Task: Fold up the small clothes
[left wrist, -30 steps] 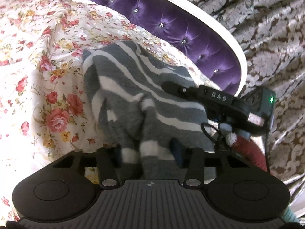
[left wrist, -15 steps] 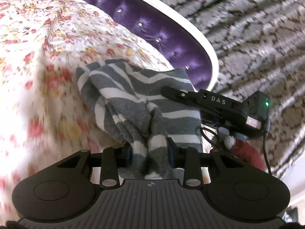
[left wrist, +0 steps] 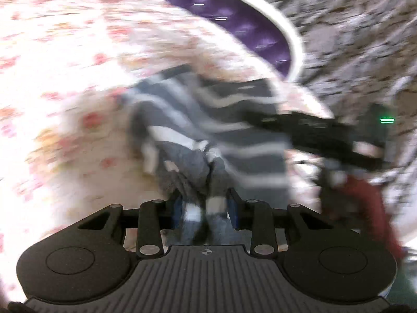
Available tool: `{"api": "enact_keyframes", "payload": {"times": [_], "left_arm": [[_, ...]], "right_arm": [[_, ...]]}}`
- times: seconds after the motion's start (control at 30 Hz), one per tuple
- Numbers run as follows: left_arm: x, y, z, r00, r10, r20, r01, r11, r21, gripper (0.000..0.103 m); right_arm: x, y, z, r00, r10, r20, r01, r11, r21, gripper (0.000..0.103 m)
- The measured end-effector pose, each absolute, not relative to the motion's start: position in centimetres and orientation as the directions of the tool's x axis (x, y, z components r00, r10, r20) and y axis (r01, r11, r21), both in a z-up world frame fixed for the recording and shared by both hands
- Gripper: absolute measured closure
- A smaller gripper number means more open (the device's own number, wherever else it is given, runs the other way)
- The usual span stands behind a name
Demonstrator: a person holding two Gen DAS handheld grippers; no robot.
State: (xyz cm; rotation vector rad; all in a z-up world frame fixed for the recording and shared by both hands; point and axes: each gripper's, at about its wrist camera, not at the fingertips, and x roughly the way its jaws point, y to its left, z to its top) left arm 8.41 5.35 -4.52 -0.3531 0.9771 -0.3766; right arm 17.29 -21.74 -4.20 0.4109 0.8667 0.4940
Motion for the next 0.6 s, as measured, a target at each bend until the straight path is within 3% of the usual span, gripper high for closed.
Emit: {"api": "enact_keyframes", "payload": {"times": [0.17,0.33,0.5,0.6], "left_arm": [[7.0,5.4,-4.9,0.575,-0.319,-0.753,0.092,0.940,-0.328,0.064],[4.8,3.1,-2.6,0.689,-0.219,-0.691,0.134,0.975,-0.175,0.065],[3.9,0.1,-0.1,0.775,-0.223,-0.591,0.221,0.972,-0.078,0.063],[5.2,-1.3,-0.1,0.775,-0.253,-0.579,0.257,0.963,-0.078,0.062]], "right_arm": [[14.7,-23.0,-4.0,0.687,0.452,-0.569,-0.209,0.873,0.442,0.043],[11.3,-23.8,-2.7,0.779,0.407,-0.478,-0.237,0.896,0.376,0.043],[8.6,-23.4,-2.0,0.810,0.404,-0.426,-0.287,0.905,0.313,0.046],[7.9,-23.0,-1.8,0.803,0.423,-0.419,-0.313,0.899,0.308,0.054]]}}
